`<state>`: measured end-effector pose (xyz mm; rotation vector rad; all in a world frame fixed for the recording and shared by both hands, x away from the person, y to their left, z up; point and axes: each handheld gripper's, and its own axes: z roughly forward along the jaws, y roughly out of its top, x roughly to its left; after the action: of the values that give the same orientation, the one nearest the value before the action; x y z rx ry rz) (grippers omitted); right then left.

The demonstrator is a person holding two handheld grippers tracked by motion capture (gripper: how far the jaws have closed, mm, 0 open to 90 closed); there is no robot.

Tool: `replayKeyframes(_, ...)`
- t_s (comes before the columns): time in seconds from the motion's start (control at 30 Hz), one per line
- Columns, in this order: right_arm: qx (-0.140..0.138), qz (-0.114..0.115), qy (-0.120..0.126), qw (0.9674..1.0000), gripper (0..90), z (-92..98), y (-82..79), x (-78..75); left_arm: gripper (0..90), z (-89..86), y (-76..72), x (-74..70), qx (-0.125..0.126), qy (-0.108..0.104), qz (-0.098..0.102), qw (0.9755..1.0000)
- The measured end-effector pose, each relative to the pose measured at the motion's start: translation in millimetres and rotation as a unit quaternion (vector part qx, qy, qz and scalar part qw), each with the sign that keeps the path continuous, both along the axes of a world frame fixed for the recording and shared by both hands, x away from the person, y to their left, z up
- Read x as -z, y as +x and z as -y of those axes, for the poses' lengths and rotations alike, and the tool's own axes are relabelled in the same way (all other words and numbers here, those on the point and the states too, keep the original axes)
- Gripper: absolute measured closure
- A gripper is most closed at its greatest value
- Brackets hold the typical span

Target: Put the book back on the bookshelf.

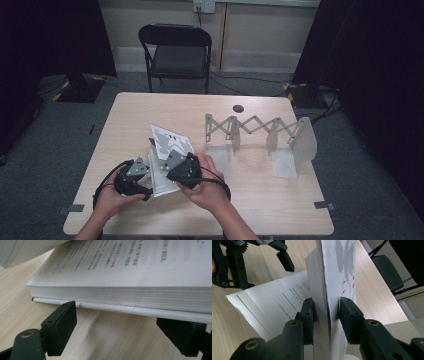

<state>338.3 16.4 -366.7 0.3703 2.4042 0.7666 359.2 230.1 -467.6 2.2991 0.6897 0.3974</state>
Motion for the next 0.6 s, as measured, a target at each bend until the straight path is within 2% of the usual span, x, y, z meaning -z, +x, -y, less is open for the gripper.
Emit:
replayKeyframes(0.1,-0.001,0.000,-0.002,1.0000,65.7,-0.1,0.4,-1.4,16.3,2.8,-0.9,-2.0,0.007,0.002,0.016,0.9998)
replayKeyframes(0.2,-0.004,-0.003,-0.002,1.0000,65.4,-1.5,0.5,-2.7,15.6,7.9,-1.8,-5.4,0.011,-0.001,0.020,0.9997)
replayKeyframes(0.3,-0.005,-0.005,-0.008,0.9999,65.5,-2.5,1.6,-4.6,15.9,7.7,-0.3,-7.3,0.013,0.007,0.015,0.9998)
replayKeyframes(0.43,-0.005,-0.008,-0.006,0.9999,65.4,-2.4,2.4,-5.4,16.9,7.5,-1.2,-7.1,0.009,-0.005,0.018,0.9998)
replayKeyframes(0.53,-0.010,-0.006,-0.013,0.9999,65.1,-4.8,1.8,-4.5,16.6,8.3,-1.1,-6.9,0.015,0.015,0.018,0.9996)
replayKeyframes(0.6,-0.011,-0.007,-0.014,0.9998,65.1,-5.3,2.0,-4.5,16.6,7.5,-1.3,-6.5,0.013,0.007,0.018,0.9997)
